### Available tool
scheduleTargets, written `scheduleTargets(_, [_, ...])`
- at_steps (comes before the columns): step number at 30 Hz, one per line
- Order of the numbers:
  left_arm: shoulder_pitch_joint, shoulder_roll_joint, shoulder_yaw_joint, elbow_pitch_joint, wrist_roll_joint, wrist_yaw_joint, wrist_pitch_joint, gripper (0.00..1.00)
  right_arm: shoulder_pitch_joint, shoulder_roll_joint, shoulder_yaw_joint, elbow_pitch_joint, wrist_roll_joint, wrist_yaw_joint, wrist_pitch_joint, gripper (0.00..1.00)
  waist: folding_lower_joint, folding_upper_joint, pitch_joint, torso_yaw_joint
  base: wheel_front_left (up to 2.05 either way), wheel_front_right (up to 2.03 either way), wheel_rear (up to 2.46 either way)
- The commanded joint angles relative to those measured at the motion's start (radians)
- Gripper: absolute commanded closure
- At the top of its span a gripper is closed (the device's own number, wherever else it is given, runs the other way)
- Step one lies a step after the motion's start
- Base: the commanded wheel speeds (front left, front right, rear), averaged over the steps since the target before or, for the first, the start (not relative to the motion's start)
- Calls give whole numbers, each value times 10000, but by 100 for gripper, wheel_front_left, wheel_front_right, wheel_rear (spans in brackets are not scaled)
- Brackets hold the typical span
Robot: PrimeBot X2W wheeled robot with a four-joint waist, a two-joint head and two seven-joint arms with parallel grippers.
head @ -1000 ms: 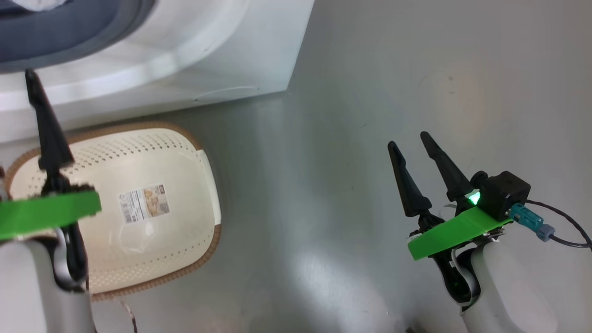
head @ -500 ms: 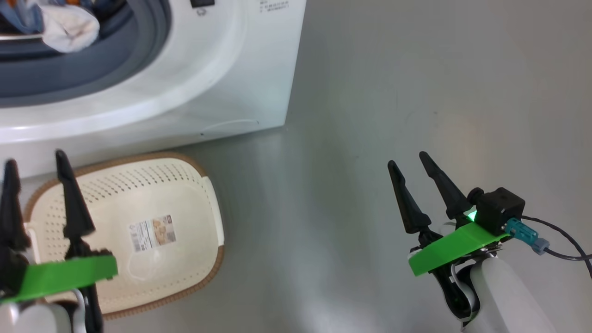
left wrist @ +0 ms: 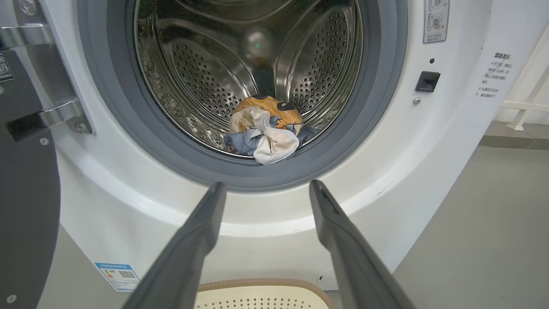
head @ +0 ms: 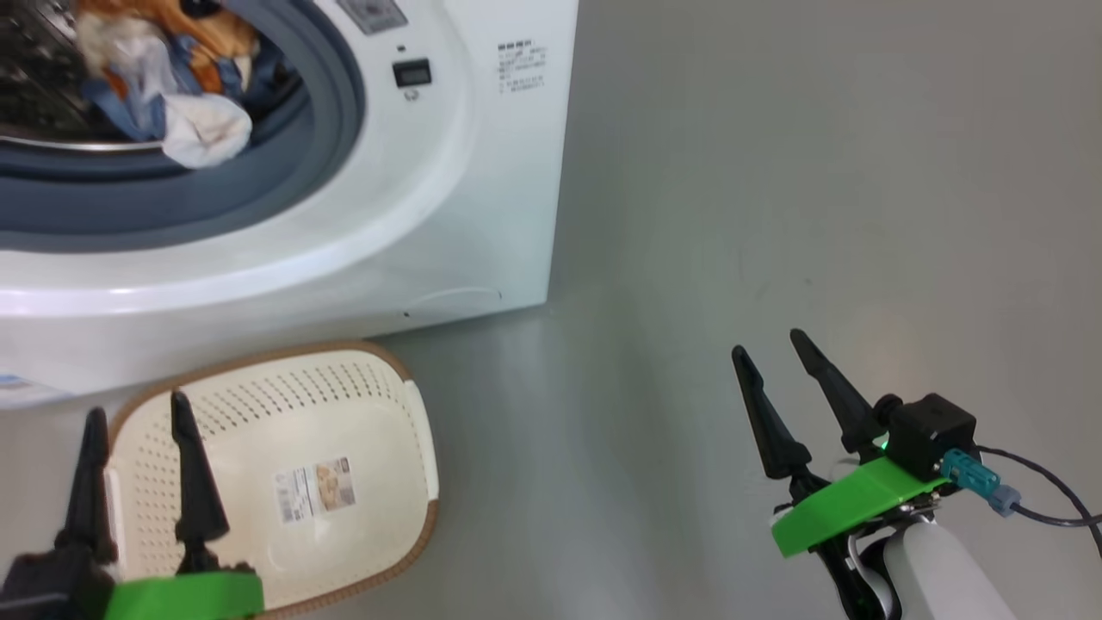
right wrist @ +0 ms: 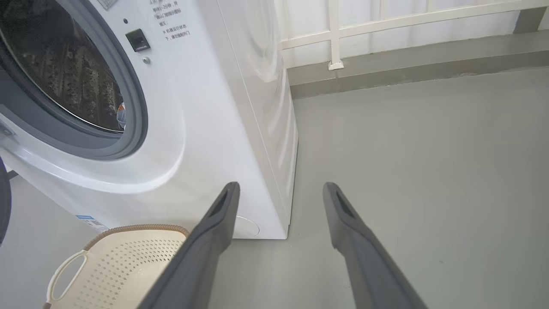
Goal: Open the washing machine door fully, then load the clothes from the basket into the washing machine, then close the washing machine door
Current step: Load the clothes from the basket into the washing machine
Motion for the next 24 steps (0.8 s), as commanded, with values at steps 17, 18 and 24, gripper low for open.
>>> scheduleTargets(17, [1836, 164, 191, -662, -285, 613, -51, 0, 947, -9, -15, -411, -253, 63, -48, 0, 0, 0, -1571, 153, 0, 0, 0])
scheduleTargets(18, [1900, 164, 162, -667, -290, 639, -51, 0, 980, -3, -21, -417, -271, 63, -48, 0, 0, 0, -1633, 160, 0, 0, 0])
scheduleTargets(24, [2209, 164, 22, -686, -388, 768, -51, 0, 1156, 18, -43, -414, -336, 63, -48, 0, 0, 0, -1998, 181, 0, 0, 0])
